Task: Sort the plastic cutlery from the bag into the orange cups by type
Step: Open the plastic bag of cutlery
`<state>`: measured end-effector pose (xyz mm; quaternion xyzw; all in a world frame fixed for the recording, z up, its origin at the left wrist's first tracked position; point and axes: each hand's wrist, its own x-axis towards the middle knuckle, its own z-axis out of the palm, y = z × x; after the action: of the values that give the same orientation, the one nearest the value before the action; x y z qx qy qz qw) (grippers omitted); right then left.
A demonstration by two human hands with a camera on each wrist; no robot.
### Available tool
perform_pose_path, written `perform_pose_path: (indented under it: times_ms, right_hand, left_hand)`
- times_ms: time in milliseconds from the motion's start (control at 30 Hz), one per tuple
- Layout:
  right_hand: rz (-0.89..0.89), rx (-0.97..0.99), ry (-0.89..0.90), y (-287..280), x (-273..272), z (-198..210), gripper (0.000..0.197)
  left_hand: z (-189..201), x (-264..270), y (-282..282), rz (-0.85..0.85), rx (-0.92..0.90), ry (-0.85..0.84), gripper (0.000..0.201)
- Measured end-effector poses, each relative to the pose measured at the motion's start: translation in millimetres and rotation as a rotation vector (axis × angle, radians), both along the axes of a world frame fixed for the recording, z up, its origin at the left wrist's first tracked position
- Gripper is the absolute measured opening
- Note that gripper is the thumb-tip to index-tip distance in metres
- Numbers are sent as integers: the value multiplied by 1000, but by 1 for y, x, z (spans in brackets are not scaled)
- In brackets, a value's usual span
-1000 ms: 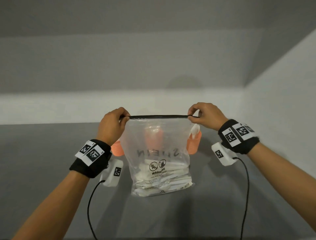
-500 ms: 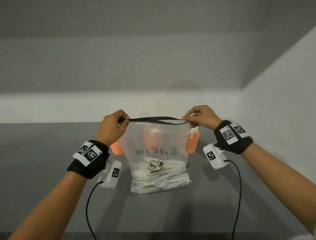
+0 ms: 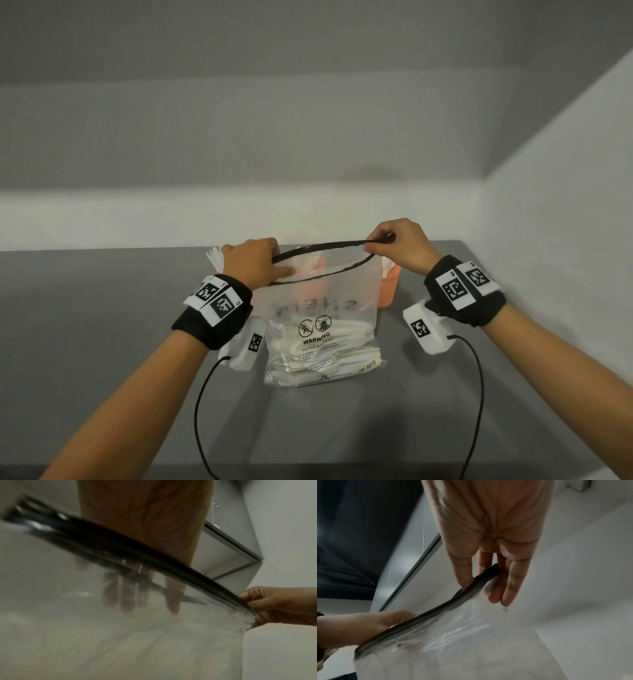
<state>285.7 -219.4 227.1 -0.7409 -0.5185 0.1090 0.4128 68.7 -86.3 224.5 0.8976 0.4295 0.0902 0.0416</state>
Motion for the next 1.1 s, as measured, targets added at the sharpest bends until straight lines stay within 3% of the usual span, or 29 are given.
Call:
perform_pose_path:
  times_ms: [100,233,300,400,500,567,600,700,767,833,867,933,1000,1033,1100]
  right_hand:
    - [-83,92,279,0,0,-9,7]
    - [-70,146,1054,1,-9,-14,15]
    - [-26,118,1269,1,-15,-17,20]
    - [13,46,1395,-1,-20,-27,23]
    - [80,-13,1468,-6,-21,-37,32]
    - [182,-89,1417,-14,-26,-43,25]
    - [237,-168,1294,-17,-29,-50,20]
    - [383,-483,746,-28,-34,-82,44]
    - [379,-592,555,-34,-39,-94,28]
    - [351,-660,574,-37,-37,-93,17]
    - [332,-651,663,-37,-35,-89,15]
    - [261,-506,954,-35,-22,-82,13]
    - [155,-255,1260,-29,-7,-76,16]
    - [104,-149,1368,-25,-3,-74,18]
    - [27,6,1516,-16,-5,-72,19]
  left_hand:
    - [-20,-2,0,-20,-87,235,38]
    - [-51,-11,3,-36,-232,302,30]
    - [-59,-18,3,37,-441,150,25]
    - [-64,-23,10,228,-820,-360,21]
    - [-56,-23,4,312,-1132,-802,14]
    - [-51,-22,-3,314,-1276,-980,33]
    - [-49,-21,-8,300,-1304,-1024,38]
    - [-50,-14,-12,324,-1305,-1125,30]
    - [-50,-9,-15,309,-1262,-1126,27]
    - [-55,-10,-12,302,-1364,-1122,19]
    - [-56,-12,-11,281,-1450,-1142,15]
    - [-65,-19,-7,290,-1432,-1053,10]
    - [-78,-27,-1,243,-1331,-751,51]
    - [-85,-29,-3,165,-1267,-586,59]
    - [-99,-30,-18,18,-1183,-348,52]
